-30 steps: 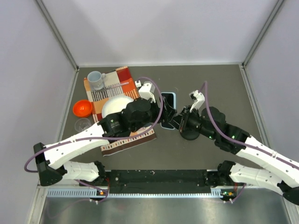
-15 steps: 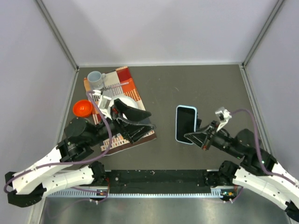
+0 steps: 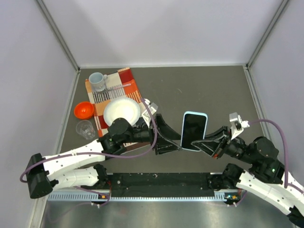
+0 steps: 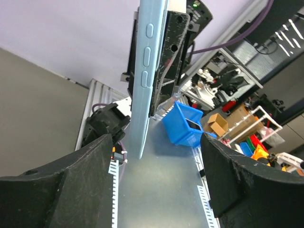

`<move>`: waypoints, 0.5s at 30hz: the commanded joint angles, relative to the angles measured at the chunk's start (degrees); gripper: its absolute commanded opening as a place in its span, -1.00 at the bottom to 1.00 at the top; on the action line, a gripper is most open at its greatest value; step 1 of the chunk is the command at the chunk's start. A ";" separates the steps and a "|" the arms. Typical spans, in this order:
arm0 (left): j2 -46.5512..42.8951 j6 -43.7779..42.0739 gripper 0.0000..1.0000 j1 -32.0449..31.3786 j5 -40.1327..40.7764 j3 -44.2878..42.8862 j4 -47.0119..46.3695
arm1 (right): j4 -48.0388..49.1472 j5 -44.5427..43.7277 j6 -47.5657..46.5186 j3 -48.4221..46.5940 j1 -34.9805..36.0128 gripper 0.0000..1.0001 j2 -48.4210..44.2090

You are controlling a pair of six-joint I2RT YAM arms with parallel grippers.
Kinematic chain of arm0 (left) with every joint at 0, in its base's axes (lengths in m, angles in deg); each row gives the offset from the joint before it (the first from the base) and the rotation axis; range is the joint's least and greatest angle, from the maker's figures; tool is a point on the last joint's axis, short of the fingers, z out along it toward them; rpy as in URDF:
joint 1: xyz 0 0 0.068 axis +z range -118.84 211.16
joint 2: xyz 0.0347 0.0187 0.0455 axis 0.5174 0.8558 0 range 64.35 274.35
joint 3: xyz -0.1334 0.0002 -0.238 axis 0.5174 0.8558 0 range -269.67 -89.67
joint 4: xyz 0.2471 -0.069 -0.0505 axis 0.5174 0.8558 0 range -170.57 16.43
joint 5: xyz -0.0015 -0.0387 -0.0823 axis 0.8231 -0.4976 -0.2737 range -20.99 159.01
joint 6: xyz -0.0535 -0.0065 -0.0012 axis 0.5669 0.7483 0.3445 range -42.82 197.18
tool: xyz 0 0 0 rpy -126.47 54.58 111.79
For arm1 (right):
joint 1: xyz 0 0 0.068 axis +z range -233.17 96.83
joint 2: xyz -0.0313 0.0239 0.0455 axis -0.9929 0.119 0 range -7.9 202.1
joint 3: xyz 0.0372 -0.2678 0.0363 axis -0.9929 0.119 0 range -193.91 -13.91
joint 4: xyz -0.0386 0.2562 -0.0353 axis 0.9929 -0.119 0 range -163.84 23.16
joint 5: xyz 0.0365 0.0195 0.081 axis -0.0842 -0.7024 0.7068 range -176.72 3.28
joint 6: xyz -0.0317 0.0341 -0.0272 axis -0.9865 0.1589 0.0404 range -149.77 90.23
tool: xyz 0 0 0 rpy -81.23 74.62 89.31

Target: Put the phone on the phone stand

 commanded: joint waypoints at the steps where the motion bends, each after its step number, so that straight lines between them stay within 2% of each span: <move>1: 1.23 4.66 0.46 0.00 -3.91 0.36 -17.25 | 13.38 1.94 1.33 1.13 -0.10 -1.00 0.58; 8: 2.47 3.26 0.36 0.00 -2.50 -1.14 -14.00 | 18.30 3.09 2.39 3.24 -0.10 -1.00 2.16; 13: 2.56 2.64 0.18 0.00 -1.70 -2.02 -12.15 | 19.71 4.76 2.21 3.16 -0.10 -1.00 4.19; 15: 2.56 2.38 0.01 0.00 -1.88 -2.02 -12.24 | 20.41 4.93 2.30 3.42 -0.10 -1.00 4.54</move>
